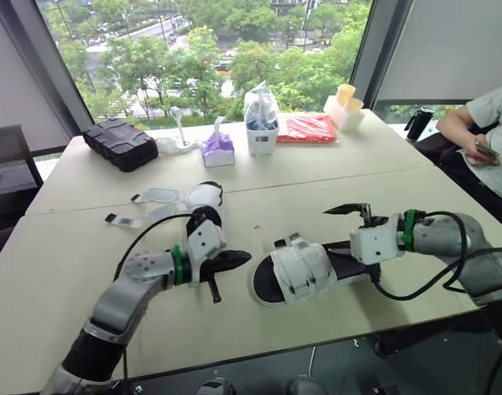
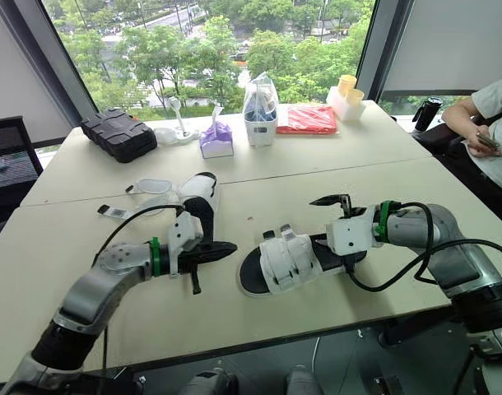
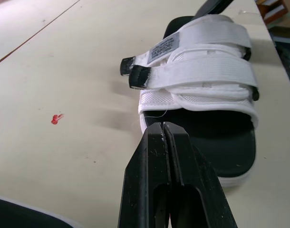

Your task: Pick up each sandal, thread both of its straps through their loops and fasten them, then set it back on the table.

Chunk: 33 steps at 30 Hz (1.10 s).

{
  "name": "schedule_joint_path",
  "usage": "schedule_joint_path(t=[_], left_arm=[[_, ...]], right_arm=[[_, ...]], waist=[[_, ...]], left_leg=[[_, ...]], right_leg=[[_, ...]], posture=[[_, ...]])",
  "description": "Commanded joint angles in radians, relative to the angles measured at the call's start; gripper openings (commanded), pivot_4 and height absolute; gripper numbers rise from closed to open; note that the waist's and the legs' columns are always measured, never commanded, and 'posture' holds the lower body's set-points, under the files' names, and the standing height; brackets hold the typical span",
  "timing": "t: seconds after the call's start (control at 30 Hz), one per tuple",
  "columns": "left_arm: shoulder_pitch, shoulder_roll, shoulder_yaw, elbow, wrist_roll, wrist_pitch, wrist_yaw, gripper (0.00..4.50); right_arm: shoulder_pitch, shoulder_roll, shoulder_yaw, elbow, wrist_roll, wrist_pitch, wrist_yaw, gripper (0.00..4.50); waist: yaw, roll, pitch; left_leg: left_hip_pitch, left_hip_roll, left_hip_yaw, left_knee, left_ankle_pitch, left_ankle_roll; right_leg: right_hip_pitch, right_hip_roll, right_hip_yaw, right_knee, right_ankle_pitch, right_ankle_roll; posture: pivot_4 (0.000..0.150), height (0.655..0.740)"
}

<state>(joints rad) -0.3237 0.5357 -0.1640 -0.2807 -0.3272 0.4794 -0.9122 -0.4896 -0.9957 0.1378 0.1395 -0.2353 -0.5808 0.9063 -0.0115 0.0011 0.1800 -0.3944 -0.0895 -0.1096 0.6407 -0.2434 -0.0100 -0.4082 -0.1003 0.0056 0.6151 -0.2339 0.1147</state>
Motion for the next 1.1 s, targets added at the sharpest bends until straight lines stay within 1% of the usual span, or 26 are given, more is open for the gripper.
schedule_joint_path(t=[0.03,0.13,0.27,0.37,0.57,0.73,0.83,0.87,0.97,1.07,1.1], left_arm=[[-0.023,0.007,0.064,-0.052,-0.066,0.054,0.011,0.0],[-0.025,0.02,0.087,-0.053,-0.095,0.084,0.011,0.0],[-0.029,0.034,0.108,-0.004,-0.104,0.086,0.009,0.0],[-0.051,0.031,0.114,0.018,-0.116,0.089,0.017,0.0],[-0.076,0.033,0.11,0.052,-0.107,0.078,0.021,0.0],[-0.07,0.036,0.101,0.049,-0.099,0.069,0.021,0.0],[-0.063,0.035,0.097,0.039,-0.097,0.068,0.025,0.0],[-0.061,0.035,0.096,0.037,-0.096,0.067,0.026,0.0],[-0.056,0.035,0.09,0.036,-0.088,0.059,0.028,0.0],[-0.052,0.033,0.088,0.039,-0.085,0.056,0.031,0.0],[-0.051,0.031,0.088,0.039,-0.085,0.055,0.033,0.0]], right_arm=[[-0.036,-0.003,0.002,0.084,-0.067,-0.196,-0.091,4.45],[-0.05,0.013,0.021,0.15,-0.128,-0.344,-0.17,4.45],[-0.083,0.048,0.052,0.218,-0.305,-0.582,-0.324,4.45],[-0.127,0.085,0.071,0.262,-0.431,-0.704,-0.428,4.45],[-0.218,0.149,0.1,0.311,-0.651,-0.828,-0.621,4.45],[-0.277,0.184,0.138,0.304,-0.807,-0.87,-0.763,4.45],[-0.313,0.188,0.182,0.308,-0.896,-0.879,-0.839,3.74],[-0.324,0.186,0.193,0.312,-0.917,-0.874,-0.866,3.17],[-0.347,0.176,0.223,0.311,-0.975,-0.861,-0.951,1.76],[-0.366,0.163,0.261,0.318,-1.031,-0.831,-1.029,0.38],[-0.371,0.159,0.273,0.322,-1.042,-0.822,-1.051,0.01]], waist=[[0.0,-0.001,0.0],[0.0,-0.001,0.001],[-0.002,-0.001,0.001],[-0.002,-0.001,0.001],[-0.002,-0.001,0.001],[-0.002,-0.001,0.001],[-0.005,-0.001,0.001],[-0.005,-0.001,0.001],[-0.005,-0.001,0.001],[-0.005,-0.001,0.001],[-0.005,-0.002,0.001]], left_leg=[[0.0,0.0,0.0,0.0,0.0,0.0],[0.0,0.0,0.0,-0.001,0.0,0.0],[0.002,0.0,0.001,-0.002,0.0,0.0],[0.003,0.0,0.002,-0.003,0.001,-0.001],[0.003,0.0,0.003,-0.005,0.002,-0.002],[0.004,0.0,0.003,-0.01,0.005,-0.008],[0.004,0.0,0.004,-0.01,0.007,-0.011],[0.004,0.0,0.004,-0.01,0.007,-0.011],[0.004,0.0,0.004,-0.01,0.007,-0.011],[0.004,0.0,0.005,-0.01,0.007,-0.011],[0.004,0.0,0.005,-0.01,0.007,-0.011]], right_leg=[[0.0,0.0,0.0,0.0,0.0,0.0],[0.0,0.001,0.001,0.0,0.0,0.0],[0.0,0.002,0.003,0.0,0.0,0.0],[-0.001,0.003,0.006,0.001,0.0,0.0],[-0.003,0.003,0.008,0.003,0.001,0.001],[-0.005,0.004,0.009,0.004,0.001,0.001],[-0.006,0.004,0.01,0.005,0.001,0.001],[-0.006,0.004,0.01,0.005,0.001,0.001],[-0.007,0.004,0.01,0.006,0.0,0.0],[-0.007,0.004,0.011,0.006,0.0,0.0],[-0.007,0.004,0.011,0.007,0.0,0.0]], posture=[[0.15,0.74],[0.15,0.74],[0.15,0.74],[0.15,0.74],[0.15,0.74],[0.15,0.74],[0.15,0.74],[0.15,0.74],[0.15,0.74],[0.15,0.74],[0.15,0.74]])
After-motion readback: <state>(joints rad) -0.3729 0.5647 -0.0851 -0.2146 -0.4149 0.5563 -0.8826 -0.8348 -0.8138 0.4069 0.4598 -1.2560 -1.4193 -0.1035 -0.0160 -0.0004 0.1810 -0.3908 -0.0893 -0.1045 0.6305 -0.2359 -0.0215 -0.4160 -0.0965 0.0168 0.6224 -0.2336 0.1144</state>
